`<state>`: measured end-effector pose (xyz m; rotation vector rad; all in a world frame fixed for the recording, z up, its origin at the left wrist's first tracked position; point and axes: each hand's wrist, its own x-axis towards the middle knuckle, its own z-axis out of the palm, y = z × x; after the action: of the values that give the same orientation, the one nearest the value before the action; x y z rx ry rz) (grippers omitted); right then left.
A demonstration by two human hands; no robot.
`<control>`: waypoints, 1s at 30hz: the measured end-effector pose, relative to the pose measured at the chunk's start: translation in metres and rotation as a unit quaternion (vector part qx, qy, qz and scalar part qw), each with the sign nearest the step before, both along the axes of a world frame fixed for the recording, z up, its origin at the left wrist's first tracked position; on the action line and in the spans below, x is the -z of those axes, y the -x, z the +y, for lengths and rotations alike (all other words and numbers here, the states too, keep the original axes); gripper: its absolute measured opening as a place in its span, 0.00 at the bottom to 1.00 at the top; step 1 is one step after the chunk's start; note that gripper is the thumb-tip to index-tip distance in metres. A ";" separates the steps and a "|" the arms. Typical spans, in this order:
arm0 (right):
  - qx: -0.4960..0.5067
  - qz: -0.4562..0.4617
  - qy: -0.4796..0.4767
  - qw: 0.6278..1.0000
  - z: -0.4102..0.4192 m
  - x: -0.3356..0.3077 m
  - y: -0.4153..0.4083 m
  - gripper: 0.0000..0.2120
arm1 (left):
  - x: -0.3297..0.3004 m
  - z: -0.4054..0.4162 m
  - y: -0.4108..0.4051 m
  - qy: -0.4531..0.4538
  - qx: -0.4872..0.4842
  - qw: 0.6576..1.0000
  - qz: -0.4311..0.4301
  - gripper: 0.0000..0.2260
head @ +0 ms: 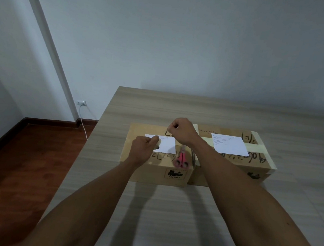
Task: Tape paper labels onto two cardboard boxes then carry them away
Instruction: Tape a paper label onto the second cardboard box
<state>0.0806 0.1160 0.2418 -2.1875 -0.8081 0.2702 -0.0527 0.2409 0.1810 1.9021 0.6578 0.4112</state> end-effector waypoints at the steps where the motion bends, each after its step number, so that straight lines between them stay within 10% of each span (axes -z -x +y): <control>1: 0.000 -0.002 0.006 1.000 0.001 0.000 -0.001 0.11 | -0.001 0.000 0.000 -0.001 0.003 1.000 0.007 0.22; 9: -0.002 -0.004 0.015 1.000 -0.003 0.004 -0.004 0.14 | 0.001 -0.003 0.008 0.026 0.003 0.999 0.032 0.27; 15: -0.026 -0.041 0.029 0.998 -0.006 -0.006 -0.011 0.10 | 0.011 -0.004 0.005 -0.002 0.032 0.999 0.019 0.09; 21: -0.072 -0.060 0.068 0.993 -0.005 -0.011 -0.014 0.09 | 0.003 -0.003 -0.001 0.059 0.099 0.993 0.024 0.31; 30: -0.084 -0.098 0.099 0.987 -0.002 -0.008 -0.025 0.05 | -0.013 -0.009 -0.016 0.101 0.171 0.978 0.061 0.30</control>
<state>0.1051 0.1144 0.2499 -2.3616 -1.1194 0.2284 -0.0366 0.2318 0.1936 1.8103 0.4202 0.0073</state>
